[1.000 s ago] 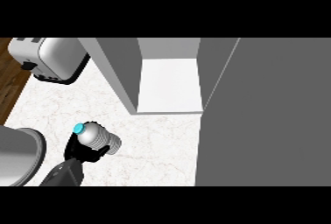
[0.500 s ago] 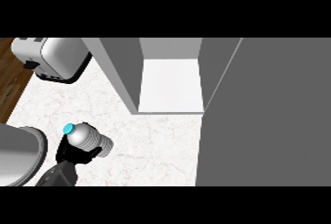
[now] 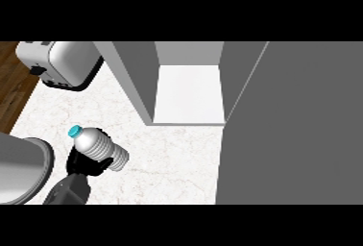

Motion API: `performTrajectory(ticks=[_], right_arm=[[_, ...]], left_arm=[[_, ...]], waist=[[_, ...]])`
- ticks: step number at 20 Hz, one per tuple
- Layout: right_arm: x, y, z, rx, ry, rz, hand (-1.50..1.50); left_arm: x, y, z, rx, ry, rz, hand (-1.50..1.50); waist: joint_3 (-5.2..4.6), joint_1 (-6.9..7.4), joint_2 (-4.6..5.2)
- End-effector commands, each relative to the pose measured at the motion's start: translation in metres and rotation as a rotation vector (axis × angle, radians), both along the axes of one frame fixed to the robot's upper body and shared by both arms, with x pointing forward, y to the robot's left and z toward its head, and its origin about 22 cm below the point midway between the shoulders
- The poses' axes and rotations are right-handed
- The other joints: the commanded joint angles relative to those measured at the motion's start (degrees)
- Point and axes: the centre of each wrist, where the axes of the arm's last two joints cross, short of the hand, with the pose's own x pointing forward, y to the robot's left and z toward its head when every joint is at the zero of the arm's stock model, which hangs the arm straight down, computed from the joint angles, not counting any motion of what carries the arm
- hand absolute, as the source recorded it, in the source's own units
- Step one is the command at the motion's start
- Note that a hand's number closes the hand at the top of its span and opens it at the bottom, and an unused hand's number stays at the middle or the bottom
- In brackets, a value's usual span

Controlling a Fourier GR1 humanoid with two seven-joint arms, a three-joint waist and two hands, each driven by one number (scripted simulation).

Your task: Pick up the bottled water, place it into the cabinet and close the cabinet

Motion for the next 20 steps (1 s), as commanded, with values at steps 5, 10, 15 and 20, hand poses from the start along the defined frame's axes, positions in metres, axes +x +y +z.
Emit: performTrajectory(ticks=[5,10,15,20], right_arm=[[-0.003,0.006,-0.005,0.023,0.025,0.007,-1.50],[0.005,0.001,-0.006,0.040,0.009,0.010,-1.50],[0.009,0.008,0.004,0.019,0.002,0.025,-1.50],[0.002,0.016,0.014,0.033,-0.003,0.032,-1.50]], left_arm=[[0.018,-0.056,0.052,0.016,-0.053,-0.071,1.50],[0.018,-0.072,0.084,0.050,-0.118,-0.065,1.50],[0.026,-0.118,0.124,0.082,-0.153,-0.075,1.50],[0.046,-0.156,0.160,0.156,-0.146,-0.055,1.50]], waist=[[0.05,0.06,-0.18],[-0.02,-0.31,0.09],[-0.04,-0.44,0.12],[-0.05,-0.74,0.15]])
